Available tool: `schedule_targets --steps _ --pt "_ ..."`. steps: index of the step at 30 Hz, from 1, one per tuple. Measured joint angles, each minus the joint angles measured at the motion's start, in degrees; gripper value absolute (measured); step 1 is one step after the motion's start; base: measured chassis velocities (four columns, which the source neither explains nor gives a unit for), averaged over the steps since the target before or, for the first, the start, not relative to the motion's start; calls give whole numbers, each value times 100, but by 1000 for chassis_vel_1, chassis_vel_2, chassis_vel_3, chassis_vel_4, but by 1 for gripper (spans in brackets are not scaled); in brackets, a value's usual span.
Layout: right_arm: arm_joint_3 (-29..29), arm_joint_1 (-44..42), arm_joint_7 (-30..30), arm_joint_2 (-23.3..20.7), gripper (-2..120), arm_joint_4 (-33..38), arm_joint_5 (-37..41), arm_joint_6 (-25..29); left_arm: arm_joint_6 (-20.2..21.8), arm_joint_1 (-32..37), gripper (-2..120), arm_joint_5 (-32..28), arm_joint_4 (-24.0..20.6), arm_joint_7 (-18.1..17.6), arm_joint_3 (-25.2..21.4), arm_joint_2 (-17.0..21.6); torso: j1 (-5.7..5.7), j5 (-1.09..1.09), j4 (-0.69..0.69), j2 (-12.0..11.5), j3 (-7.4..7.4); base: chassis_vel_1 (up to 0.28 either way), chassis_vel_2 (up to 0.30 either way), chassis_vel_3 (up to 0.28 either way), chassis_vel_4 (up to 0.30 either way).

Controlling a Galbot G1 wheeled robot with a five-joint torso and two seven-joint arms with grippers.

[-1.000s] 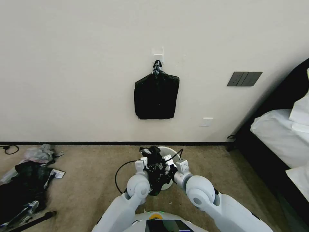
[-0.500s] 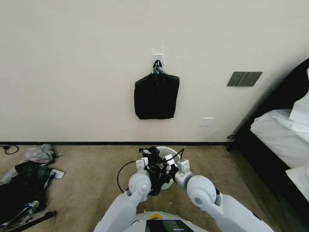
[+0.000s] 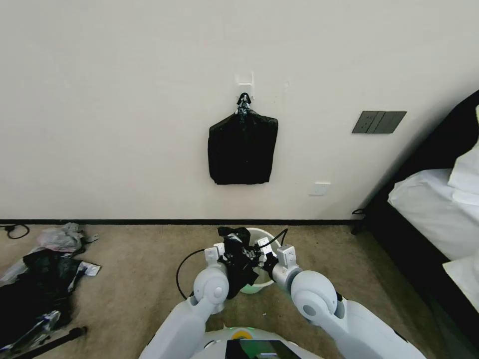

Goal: Place a trash bag onto the trash bin.

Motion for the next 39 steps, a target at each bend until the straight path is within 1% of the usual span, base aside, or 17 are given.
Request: schedule_targets --steps 5,6,8,9,11,12,15,16,20,25,27,35,36,37,38,39 --pt "233 -42 74 -19 0 113 123 14 -209 181 1 -4 -282 143 -221 146 0 0 0 0 0 0 0 0 0" --pt "233 -42 74 -19 0 113 123 14 -209 181 1 -4 -282 143 -221 146 0 0 0 0 0 0 0 0 0" --pt "473 -117 83 -64 0 191 171 51 -254 261 1 -83 -471 184 -390 245 0 0 0 0 0 0 0 0 0" --pt "473 -117 83 -64 0 191 171 51 -254 261 1 -83 -471 184 -390 245 0 0 0 0 0 0 0 0 0" --pt "749 -184 103 -115 0 260 324 82 -279 320 1 -189 -627 199 -547 359 0 0 0 0 0 0 0 0 0" --pt "749 -184 103 -115 0 260 324 82 -279 320 1 -189 -627 199 -547 359 0 0 0 0 0 0 0 0 0" --pt "1064 -236 136 -185 0 287 460 95 -288 412 1 -315 -820 229 -724 517 0 0 0 0 0 0 0 0 0" --pt "1064 -236 136 -185 0 287 460 95 -288 412 1 -315 -820 229 -724 517 0 0 0 0 0 0 0 0 0" --pt "1332 -343 151 -243 0 239 497 98 -290 563 1 -395 -1077 276 -861 676 0 0 0 0 0 0 0 0 0" --pt "1475 -432 152 -250 0 172 498 98 -291 630 1 -420 -1165 285 -927 739 0 0 0 0 0 0 0 0 0" --pt "1619 -539 152 -269 0 106 500 97 -293 688 1 -468 -1238 290 -1001 829 0 1 0 0 0 0 0 0 0" --pt "1719 -608 158 -287 0 32 462 95 -294 783 1 -509 -1360 309 -1066 944 0 1 0 0 0 0 0 0 0" --pt "1719 -618 145 -299 2 49 410 86 -293 792 1 -509 -1379 309 -1069 948 0 1 0 0 0 0 0 0 0" --pt "1713 -656 77 -320 7 85 251 85 -286 801 1 -509 -1403 309 -1071 952 0 0 0 0 0 0 0 0 0" --pt "1713 -656 77 -320 7 85 251 85 -286 801 1 -509 -1403 309 -1071 952 0 0 0 0 0 0 0 0 0" --pt "1693 -736 -86 -353 14 139 -76 125 -275 807 1 -513 -1429 307 -1071 961 0 1 0 0 0 0 0 0 0"
